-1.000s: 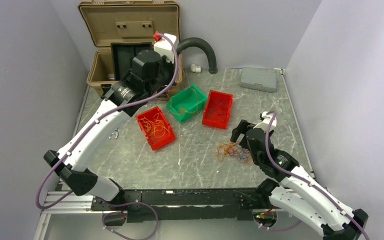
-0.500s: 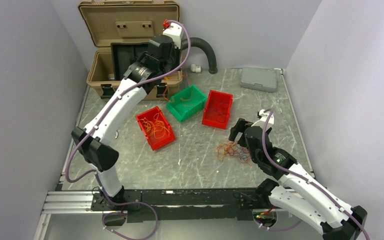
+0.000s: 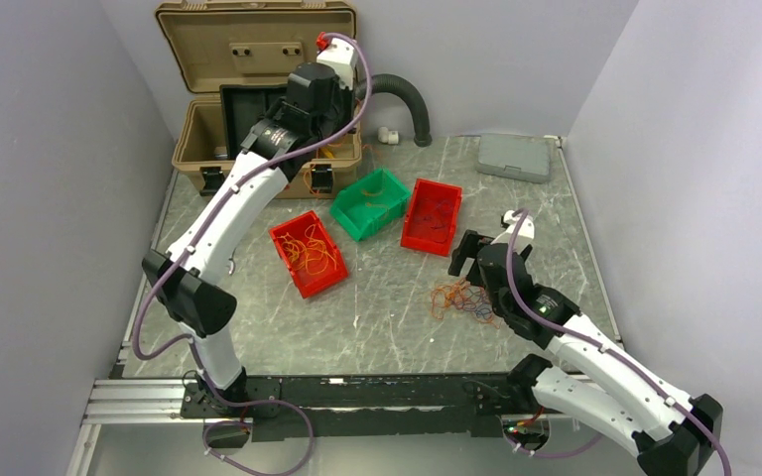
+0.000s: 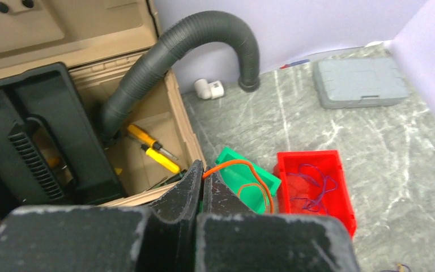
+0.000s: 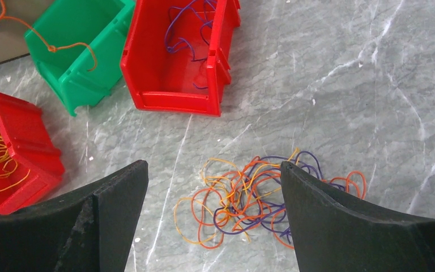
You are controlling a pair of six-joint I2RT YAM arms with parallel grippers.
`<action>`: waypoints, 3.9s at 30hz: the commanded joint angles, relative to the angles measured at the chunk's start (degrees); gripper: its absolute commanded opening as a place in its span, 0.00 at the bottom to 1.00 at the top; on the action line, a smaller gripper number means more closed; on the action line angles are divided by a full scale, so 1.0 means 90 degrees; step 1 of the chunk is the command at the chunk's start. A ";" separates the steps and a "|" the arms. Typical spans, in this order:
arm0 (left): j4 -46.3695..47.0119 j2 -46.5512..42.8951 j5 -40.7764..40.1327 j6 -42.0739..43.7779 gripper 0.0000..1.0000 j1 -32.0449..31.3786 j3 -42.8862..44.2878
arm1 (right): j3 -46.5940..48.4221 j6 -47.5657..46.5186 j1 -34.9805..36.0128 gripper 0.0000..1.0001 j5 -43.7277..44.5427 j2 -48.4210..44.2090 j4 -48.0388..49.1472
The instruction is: Untangle the cables
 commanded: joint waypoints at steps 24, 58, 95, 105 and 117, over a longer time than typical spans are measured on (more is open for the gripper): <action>0.1850 -0.1234 0.1726 -0.1046 0.00 0.0158 -0.0302 | 0.0261 -0.0476 0.0005 0.89 -0.0465 -0.0014 0.0613; 0.2436 -0.0346 0.1616 -0.1655 0.00 0.0539 -0.2273 | 0.0119 -0.0584 -0.0002 0.88 -0.0611 -0.0632 0.0553; 0.3690 0.1115 0.0952 -0.1037 0.00 -0.0070 -0.3928 | 0.0204 -0.0663 0.0003 0.88 -0.0511 -0.0831 0.0284; 0.1661 0.2336 0.1152 -0.0736 0.00 -0.0003 -0.1977 | 0.0145 -0.0437 -0.0002 0.88 -0.0536 -0.1023 0.0082; -0.0280 0.3200 0.1566 -0.0212 0.44 0.0006 -0.0062 | 0.0211 -0.0345 0.0007 0.88 -0.0578 -0.0904 0.0053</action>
